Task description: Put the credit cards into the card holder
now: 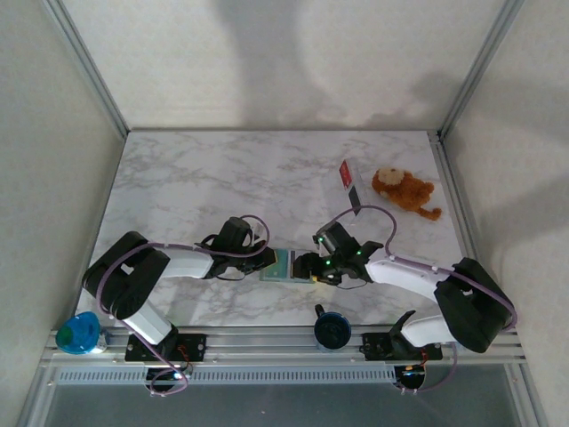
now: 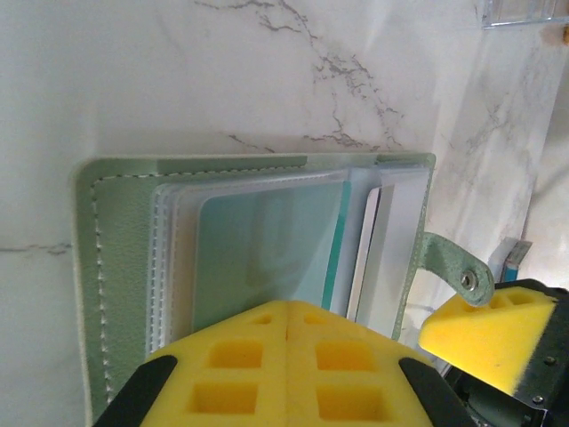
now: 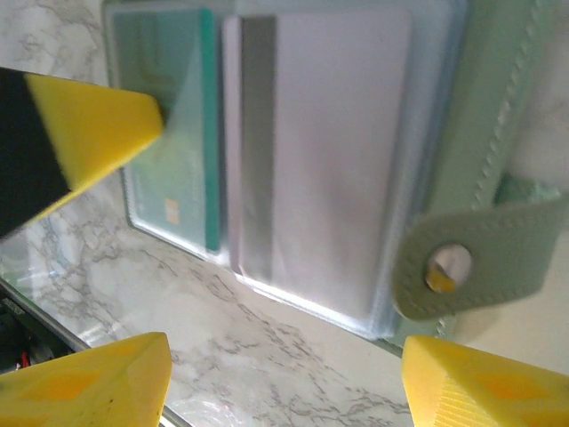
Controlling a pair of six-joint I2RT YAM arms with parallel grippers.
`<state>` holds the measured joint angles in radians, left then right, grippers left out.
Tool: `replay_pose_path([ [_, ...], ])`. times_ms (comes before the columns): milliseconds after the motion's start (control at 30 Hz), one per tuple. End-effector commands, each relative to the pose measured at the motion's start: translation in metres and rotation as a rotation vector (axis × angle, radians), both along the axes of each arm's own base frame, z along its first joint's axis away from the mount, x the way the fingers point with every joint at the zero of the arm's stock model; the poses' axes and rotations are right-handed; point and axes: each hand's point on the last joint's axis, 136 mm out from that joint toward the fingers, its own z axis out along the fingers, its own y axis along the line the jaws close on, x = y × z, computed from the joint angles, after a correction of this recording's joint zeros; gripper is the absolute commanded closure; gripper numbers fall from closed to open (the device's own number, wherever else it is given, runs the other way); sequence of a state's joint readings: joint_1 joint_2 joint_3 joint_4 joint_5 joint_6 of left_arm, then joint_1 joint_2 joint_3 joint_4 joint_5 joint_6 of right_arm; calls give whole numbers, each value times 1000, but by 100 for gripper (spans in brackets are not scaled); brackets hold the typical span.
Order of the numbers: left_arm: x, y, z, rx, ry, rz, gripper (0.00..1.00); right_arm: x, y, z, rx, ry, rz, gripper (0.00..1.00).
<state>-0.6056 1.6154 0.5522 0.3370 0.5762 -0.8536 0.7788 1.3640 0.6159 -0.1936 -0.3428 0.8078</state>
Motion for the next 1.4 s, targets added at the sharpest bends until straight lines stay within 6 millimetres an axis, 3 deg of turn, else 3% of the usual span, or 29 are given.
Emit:
replay_pose_path([
  [0,-21,25,-36,136,99,32,100,-4,4,-4,57,57,-7,30],
  [433,-23,27,-36,139,98,31,100,6,1,-13,75,61,-35,43],
  [633,-22,26,-35,134,98,33,100,8,-2,-19,57,51,-37,44],
  [1167,-24,26,-38,140,110,30,100,9,2,-16,84,45,-23,64],
  [1367,-23,27,-39,145,108,31,100,11,-19,-16,-45,3,-31,56],
])
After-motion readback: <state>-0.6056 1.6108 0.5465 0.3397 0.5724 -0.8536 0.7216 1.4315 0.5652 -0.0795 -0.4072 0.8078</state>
